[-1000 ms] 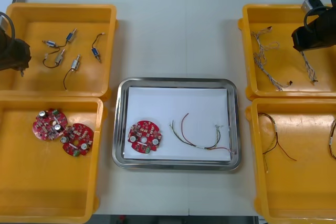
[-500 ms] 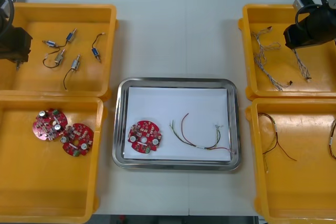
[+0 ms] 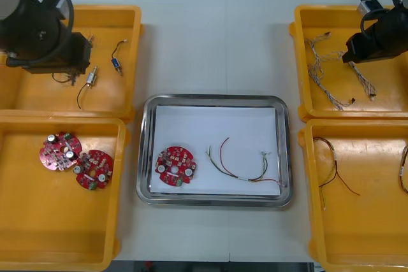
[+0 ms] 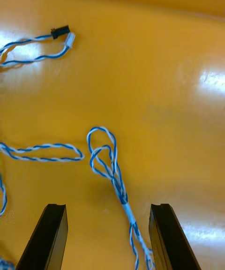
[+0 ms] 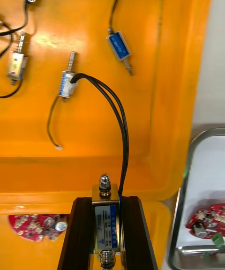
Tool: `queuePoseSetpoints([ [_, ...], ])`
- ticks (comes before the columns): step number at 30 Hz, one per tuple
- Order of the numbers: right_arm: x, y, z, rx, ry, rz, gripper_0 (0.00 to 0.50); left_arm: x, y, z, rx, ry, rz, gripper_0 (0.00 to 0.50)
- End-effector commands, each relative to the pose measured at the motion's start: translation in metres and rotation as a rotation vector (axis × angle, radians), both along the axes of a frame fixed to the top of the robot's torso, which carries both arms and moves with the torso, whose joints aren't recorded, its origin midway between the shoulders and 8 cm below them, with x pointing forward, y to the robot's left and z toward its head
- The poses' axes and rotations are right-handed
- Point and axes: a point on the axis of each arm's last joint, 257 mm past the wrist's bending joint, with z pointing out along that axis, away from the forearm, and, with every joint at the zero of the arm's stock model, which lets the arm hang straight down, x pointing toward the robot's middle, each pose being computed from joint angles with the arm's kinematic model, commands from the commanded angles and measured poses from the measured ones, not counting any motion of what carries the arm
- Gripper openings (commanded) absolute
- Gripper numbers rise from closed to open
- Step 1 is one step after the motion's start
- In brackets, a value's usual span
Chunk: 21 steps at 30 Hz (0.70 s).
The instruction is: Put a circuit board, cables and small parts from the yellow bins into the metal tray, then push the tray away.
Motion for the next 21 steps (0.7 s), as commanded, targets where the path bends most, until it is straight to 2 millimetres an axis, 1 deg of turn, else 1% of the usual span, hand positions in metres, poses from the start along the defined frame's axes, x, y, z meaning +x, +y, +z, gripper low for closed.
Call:
queuePoseSetpoints([
  [1, 0.009, -0.010, 0.060, 0.015, -0.067, -0.007, 0.500, 0.001, -0.055, 0.007, 0.006, -0.042, -0.053, 0.000],
  [2, 0.008, -0.012, 0.061, 0.013, -0.066, -0.006, 0.500, 0.001, -0.059, 0.007, 0.007, -0.043, -0.059, 0.000],
  [5, 0.004, -0.019, 0.065, 0.000, -0.056, 0.001, 0.500, -0.003, -0.089, 0.002, -0.003, -0.032, -0.076, 0.000],
  [6, 0.003, -0.020, 0.065, -0.002, -0.051, 0.000, 0.500, -0.004, -0.094, 0.001, -0.002, -0.030, -0.078, 0.000],
  [7, 0.001, -0.024, 0.067, -0.012, -0.050, 0.005, 0.500, -0.006, -0.107, -0.002, -0.008, -0.026, -0.082, 0.000],
  [8, 0.001, -0.025, 0.067, -0.017, -0.048, 0.006, 0.500, -0.007, -0.113, -0.003, -0.009, -0.025, -0.085, 0.000],
  [11, -0.001, -0.033, 0.068, -0.082, -0.043, 0.048, 0.500, -0.009, -0.142, -0.011, -0.033, -0.032, -0.095, 0.000],
  [13, -0.001, -0.037, 0.071, -0.115, -0.042, 0.067, 0.500, -0.011, -0.153, -0.017, -0.039, -0.034, -0.096, 0.000],
  [17, -0.001, -0.034, 0.070, -0.114, -0.029, 0.082, 0.500, -0.016, -0.177, -0.034, -0.048, -0.038, -0.111, 0.000],
  [21, -0.001, -0.030, 0.069, -0.097, -0.009, 0.092, 0.500, -0.020, -0.192, -0.050, -0.042, -0.045, -0.117, 0.000],
])
